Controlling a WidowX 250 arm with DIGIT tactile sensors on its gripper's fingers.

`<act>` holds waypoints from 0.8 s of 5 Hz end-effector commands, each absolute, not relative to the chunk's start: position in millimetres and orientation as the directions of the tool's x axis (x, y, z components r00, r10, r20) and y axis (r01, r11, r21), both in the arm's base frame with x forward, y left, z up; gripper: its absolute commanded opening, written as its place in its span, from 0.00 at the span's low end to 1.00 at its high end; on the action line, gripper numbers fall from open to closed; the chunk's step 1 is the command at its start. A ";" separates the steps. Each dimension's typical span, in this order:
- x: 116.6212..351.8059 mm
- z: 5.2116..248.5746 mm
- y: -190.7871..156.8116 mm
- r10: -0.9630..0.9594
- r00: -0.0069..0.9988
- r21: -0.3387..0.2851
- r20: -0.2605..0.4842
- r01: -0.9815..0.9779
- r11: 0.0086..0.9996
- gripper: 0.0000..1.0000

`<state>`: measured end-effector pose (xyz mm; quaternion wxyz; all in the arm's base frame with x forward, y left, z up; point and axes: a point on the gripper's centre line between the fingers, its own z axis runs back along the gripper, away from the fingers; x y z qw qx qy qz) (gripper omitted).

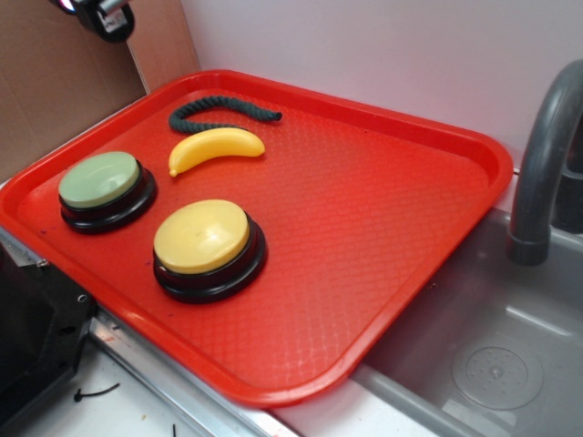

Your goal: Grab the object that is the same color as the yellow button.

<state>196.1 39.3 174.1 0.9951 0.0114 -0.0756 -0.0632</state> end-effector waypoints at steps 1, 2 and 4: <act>221.2 123.1 68.8 -0.098 0.977 0.045 0.192 0.091 0.995 1.00; 236.4 92.8 70.9 -0.106 0.981 0.033 0.164 0.102 0.994 1.00; 263.3 42.3 60.1 -0.119 0.988 0.014 0.097 0.118 0.993 1.00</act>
